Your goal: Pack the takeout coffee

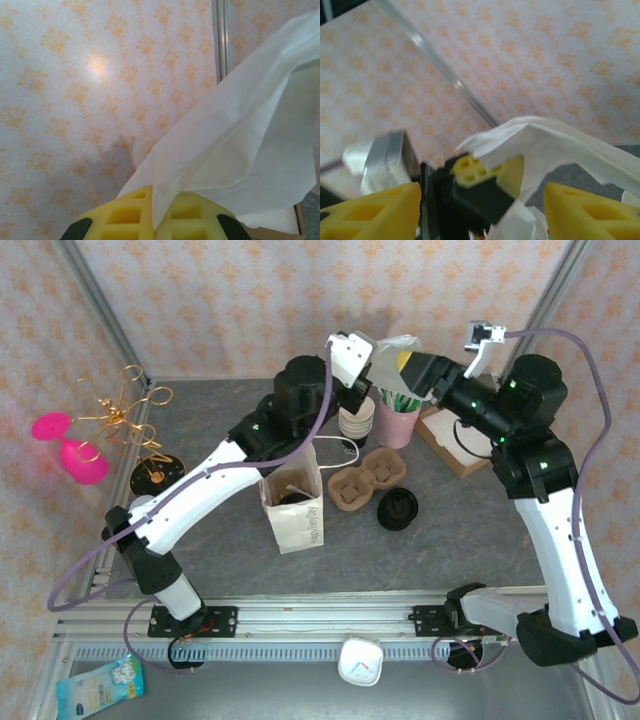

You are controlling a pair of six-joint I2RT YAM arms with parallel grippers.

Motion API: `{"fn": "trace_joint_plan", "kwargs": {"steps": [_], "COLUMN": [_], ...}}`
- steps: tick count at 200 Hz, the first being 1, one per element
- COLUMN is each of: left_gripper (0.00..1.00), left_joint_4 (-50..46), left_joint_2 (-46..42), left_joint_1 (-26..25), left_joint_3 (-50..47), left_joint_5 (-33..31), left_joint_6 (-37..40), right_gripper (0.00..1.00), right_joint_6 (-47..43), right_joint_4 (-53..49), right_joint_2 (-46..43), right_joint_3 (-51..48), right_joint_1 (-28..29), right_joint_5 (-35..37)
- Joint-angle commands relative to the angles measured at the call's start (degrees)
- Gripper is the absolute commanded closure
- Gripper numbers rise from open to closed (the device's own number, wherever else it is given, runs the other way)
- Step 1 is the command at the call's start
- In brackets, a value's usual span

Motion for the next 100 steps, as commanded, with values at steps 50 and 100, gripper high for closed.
{"fn": "trace_joint_plan", "kwargs": {"steps": [50,100], "left_gripper": [1.0,1.0], "left_joint_4": [-12.39,-18.28], "left_joint_2": [-11.06,-16.87], "left_joint_1": [3.33,4.79], "left_joint_3": [0.06,-2.48], "left_joint_5": [8.68,14.65], "left_joint_6": [6.6,9.61], "right_gripper": [0.23,0.17], "right_joint_6": [-15.74,-21.88], "right_joint_4": [-7.72,-4.49], "right_joint_2": [-8.03,-4.01], "right_joint_3": [-3.25,-4.88], "right_joint_1": [0.34,0.31], "right_joint_5": [8.56,2.85]}}
